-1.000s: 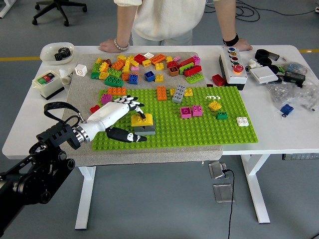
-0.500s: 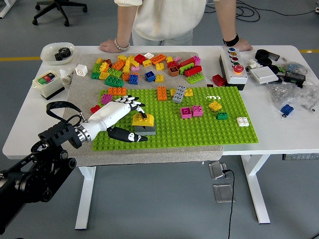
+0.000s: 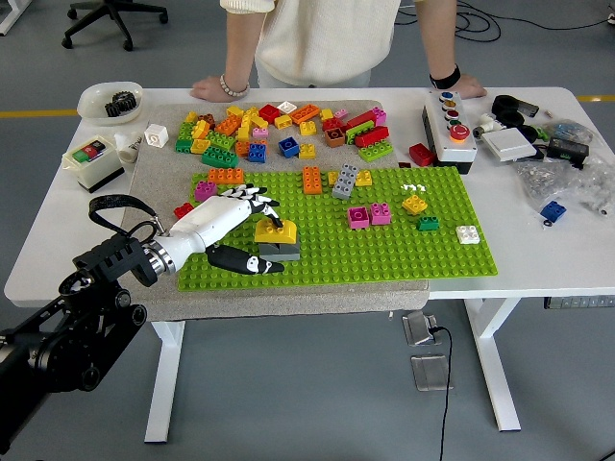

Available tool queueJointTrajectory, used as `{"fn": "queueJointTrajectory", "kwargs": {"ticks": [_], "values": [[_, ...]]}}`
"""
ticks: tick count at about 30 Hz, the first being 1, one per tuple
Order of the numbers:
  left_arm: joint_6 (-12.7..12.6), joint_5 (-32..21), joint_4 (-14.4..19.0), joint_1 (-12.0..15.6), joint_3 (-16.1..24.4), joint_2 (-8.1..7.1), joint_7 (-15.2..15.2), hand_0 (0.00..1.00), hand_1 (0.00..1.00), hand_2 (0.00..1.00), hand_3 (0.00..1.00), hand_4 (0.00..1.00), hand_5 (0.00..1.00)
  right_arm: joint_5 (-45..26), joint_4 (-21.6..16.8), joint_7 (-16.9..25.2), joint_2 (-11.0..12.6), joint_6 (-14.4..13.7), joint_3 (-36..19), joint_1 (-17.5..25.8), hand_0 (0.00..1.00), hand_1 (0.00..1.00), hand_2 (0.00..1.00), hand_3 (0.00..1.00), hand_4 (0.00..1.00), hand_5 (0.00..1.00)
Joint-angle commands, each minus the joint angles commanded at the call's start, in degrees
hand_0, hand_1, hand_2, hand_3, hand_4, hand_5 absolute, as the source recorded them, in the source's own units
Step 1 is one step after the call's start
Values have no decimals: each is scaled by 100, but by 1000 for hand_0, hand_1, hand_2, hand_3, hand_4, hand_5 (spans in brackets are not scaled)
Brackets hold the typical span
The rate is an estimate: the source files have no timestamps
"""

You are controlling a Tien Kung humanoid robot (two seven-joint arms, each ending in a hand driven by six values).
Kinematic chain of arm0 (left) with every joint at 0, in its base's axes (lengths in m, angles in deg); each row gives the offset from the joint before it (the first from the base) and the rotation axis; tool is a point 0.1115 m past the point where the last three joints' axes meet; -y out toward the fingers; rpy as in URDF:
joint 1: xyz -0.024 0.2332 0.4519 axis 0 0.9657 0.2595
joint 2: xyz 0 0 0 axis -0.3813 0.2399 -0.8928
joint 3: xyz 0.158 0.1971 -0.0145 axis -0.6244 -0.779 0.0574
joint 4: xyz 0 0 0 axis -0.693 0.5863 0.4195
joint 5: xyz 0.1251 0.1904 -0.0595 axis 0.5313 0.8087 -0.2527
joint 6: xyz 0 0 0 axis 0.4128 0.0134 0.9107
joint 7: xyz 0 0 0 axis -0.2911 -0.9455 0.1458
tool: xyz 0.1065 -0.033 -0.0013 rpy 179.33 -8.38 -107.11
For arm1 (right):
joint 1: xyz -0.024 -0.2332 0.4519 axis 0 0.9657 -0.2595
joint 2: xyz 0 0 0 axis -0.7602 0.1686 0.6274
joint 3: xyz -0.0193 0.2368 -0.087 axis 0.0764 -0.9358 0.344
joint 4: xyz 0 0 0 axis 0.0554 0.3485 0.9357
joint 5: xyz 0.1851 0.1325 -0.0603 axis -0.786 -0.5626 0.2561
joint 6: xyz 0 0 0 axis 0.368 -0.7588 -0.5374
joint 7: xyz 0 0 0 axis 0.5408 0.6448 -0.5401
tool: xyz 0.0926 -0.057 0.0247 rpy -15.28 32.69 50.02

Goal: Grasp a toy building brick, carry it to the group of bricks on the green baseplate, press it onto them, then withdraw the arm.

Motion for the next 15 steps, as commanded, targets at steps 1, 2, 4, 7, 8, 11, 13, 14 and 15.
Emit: {"fn": "queueJointTrajectory", "kwargs": {"ticks": [1, 2, 4, 7, 8, 11, 13, 14, 15], "values": [[4, 9, 23, 10, 24, 6, 9, 998, 994, 875, 592, 998, 596, -6, 0, 2, -1, -3, 3, -2, 742, 633, 674, 617, 824, 521], [7, 13, 32, 11, 31, 8, 14, 998, 994, 875, 592, 998, 596, -6, 0, 1, -1, -3, 3, -2, 742, 633, 674, 617, 824, 521], [12, 19, 58, 5, 46, 13, 27, 998, 992, 874, 592, 998, 596, -4, 0, -3, -3, 0, 2, 1, 741, 633, 674, 617, 824, 522], [15, 14, 89, -1, 68, 15, 30, 998, 992, 874, 592, 998, 596, -6, 0, -5, -3, 0, 3, 1, 741, 633, 674, 617, 824, 522], [18, 9, 98, -2, 74, 15, 30, 998, 992, 874, 592, 998, 596, -8, 0, -4, -1, -2, 2, 0, 741, 633, 674, 617, 824, 522], [28, 1, 127, -1, 95, 18, 35, 998, 992, 874, 592, 998, 595, -5, 0, -5, 3, -2, 0, 0, 741, 632, 674, 617, 824, 522], [24, -13, 134, -6, 103, 22, 36, 998, 992, 874, 592, 998, 595, -5, 0, -5, 4, -2, -1, -1, 741, 632, 674, 617, 824, 522], [22, -16, 136, -7, 105, 23, 36, 998, 992, 874, 592, 998, 595, -5, 0, -5, 4, -2, -1, -1, 741, 632, 674, 617, 824, 522], [16, -30, 146, -10, 108, 22, 35, 998, 992, 874, 592, 998, 595, -5, 0, -6, 3, 0, -1, -1, 741, 632, 674, 617, 824, 522]]}}
